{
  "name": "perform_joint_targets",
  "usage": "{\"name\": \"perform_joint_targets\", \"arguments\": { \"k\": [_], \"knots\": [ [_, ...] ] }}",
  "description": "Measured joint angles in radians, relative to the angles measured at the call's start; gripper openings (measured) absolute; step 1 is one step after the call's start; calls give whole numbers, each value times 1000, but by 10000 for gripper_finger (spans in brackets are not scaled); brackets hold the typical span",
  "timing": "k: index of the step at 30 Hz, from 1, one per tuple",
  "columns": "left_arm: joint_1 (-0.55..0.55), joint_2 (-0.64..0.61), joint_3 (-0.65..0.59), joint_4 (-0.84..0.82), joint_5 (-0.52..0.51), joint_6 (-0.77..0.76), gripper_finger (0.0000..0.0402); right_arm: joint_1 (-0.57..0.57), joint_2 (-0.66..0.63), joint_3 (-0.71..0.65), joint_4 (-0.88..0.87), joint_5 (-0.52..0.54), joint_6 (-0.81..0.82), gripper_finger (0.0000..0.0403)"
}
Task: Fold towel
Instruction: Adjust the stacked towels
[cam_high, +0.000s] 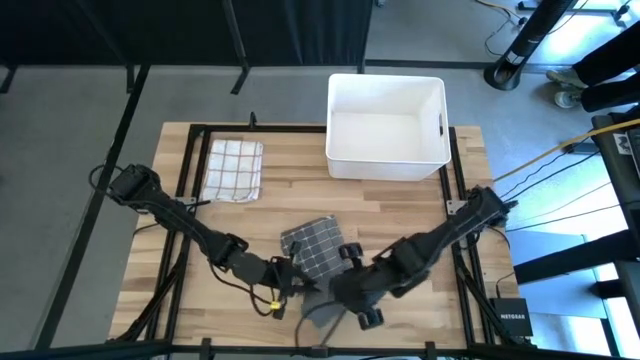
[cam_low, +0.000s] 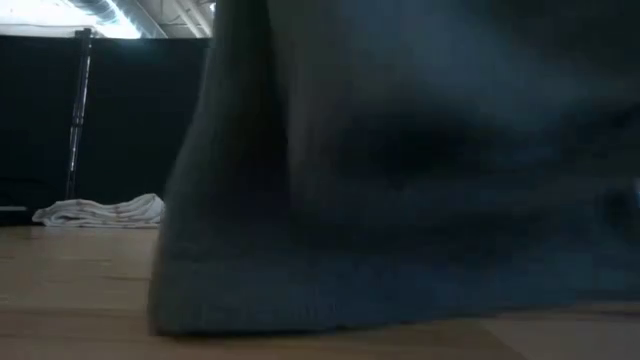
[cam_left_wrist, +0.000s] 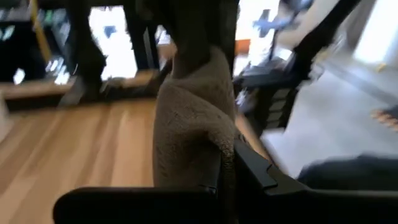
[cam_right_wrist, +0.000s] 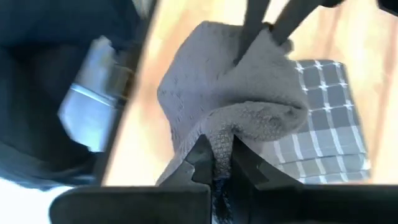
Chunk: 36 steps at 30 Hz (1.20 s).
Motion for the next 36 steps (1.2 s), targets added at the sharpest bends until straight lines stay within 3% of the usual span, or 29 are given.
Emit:
{"name": "perform_joint_targets", "arguments": {
  "k": [6,14,19,27,36],
  "knots": [
    [19,0,0,-264,-125,-80,13,-37,74,-1,-60,115,-18,21],
    [18,-19,0,-414,-334,-136,13,-56,93,-31,-32,357,-43,21],
    [21,-44,0,-592,-397,-284,13,-82,92,-138,13,369,2,21],
    [48,-39,0,-806,-401,-440,13,-138,93,-331,211,355,64,21],
    [78,-29,-1,-842,-402,-464,13,-195,92,-463,394,349,89,38]
  ]
}}
